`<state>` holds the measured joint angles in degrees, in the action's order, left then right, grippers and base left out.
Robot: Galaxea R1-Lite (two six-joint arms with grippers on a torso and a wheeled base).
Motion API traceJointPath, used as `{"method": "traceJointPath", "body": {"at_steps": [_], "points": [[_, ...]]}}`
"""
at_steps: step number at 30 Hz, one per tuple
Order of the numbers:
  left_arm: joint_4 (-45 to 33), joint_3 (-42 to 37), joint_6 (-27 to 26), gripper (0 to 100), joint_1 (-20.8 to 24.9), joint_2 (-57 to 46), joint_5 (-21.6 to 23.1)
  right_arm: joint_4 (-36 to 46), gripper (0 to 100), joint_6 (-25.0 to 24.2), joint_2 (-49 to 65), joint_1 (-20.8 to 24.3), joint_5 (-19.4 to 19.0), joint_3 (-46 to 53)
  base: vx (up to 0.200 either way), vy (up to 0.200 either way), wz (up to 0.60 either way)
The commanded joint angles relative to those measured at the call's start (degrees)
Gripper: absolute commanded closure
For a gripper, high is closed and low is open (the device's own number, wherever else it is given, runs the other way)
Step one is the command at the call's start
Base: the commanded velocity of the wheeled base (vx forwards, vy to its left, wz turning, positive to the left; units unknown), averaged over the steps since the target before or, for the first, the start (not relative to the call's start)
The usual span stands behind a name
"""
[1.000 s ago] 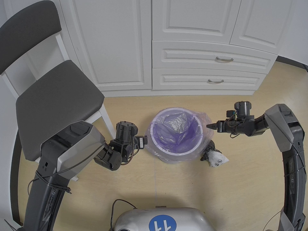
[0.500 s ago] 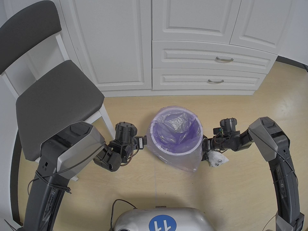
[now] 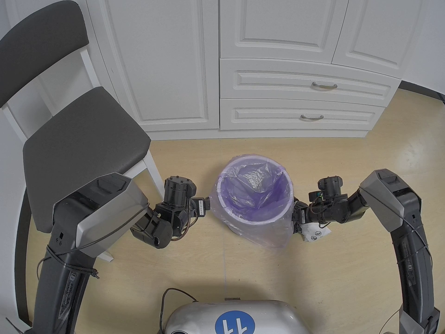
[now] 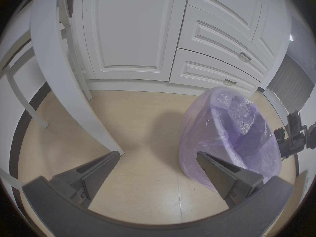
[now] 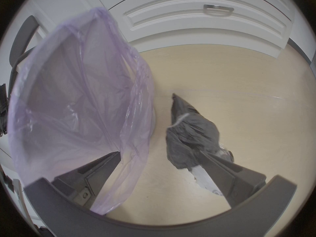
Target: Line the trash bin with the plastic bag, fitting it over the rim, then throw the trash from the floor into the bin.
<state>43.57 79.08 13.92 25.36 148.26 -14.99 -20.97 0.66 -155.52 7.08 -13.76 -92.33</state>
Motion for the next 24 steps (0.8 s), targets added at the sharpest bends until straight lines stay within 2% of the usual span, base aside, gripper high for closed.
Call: {"method": "traceJointPath", "body": {"at_steps": [1,9,13,24], "points": [[-0.15,-5.69,0.14,0,0.22,-6.85,-0.30,-2.59,0,-0.48,10.14,-2.86,-0.21,10.51,0.000,0.000,0.00],[-0.85,-8.68,0.14,0,0.92,-11.15,-0.30,-11.73,0,-1.80,19.99,-5.68,-0.21,26.06,0.000,0.000,0.00],[-0.06,-13.69,0.14,0,1.89,-14.93,-0.30,-21.57,0,-2.15,25.09,-6.73,0.14,37.58,0.000,0.000,0.00],[0.29,-25.29,0.84,0,2.59,-24.78,-0.12,-24.65,0,-6.55,36.16,-6.64,1.99,52.43,0.000,0.000,0.00]]}}
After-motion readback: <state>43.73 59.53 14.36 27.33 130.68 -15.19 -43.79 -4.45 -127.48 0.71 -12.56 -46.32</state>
